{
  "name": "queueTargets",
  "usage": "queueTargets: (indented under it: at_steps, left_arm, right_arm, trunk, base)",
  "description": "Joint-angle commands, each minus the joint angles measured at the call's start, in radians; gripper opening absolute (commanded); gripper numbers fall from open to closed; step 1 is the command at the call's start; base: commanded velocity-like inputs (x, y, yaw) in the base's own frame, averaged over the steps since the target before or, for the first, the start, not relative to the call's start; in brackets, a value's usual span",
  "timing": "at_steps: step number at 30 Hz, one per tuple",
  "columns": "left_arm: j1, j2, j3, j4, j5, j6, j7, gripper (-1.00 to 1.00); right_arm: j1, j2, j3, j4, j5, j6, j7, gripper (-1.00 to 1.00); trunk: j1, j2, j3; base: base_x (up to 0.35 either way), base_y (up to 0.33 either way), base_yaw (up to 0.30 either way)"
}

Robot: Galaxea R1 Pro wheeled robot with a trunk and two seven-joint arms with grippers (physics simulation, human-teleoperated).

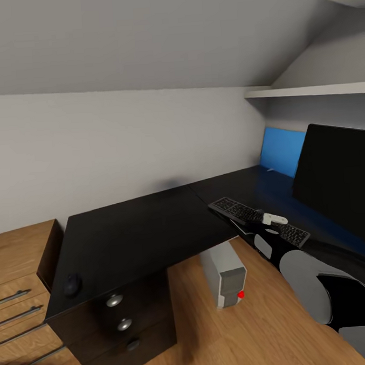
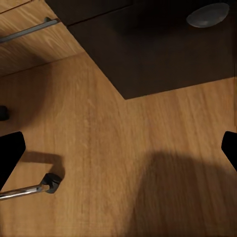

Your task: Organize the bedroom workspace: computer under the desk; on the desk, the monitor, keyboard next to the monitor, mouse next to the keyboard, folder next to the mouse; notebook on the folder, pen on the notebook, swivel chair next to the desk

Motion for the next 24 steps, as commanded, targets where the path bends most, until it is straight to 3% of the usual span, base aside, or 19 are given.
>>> queueTargets:
  at_steps: [1, 17, 24]
  left_arm:
    - [-0.001, 0.001, -0.008, 0.0, 0.011, -0.006, 0.006, 1.0]
    - [-0.001, 0.001, -0.008, 0.0, 0.011, -0.005, 0.006, 1.0]
    - [-0.001, 0.001, -0.008, 0.0, 0.011, -0.005, 0.006, 1.0]
  right_arm:
    - [-0.001, 0.0, 0.0, 0.001, -0.011, -0.005, 0.0, 1.0]
    - [-0.001, 0.0, 0.0, 0.002, -0.013, -0.009, 0.003, 1.0]
    - [-0.001, 0.0, -0.001, 0.002, -0.035, -0.007, 0.023, 1.0]
  trunk:
    - [0.0, 0.0, 0.0]
    - [0.0, 0.0, 0.015]
    - [0.0, 0.0, 0.016]
  base:
    - [0.0, 0.0, -0.159]
    - [0.0, 0.0, -0.162]
    - [0.0, 0.0, -0.041]
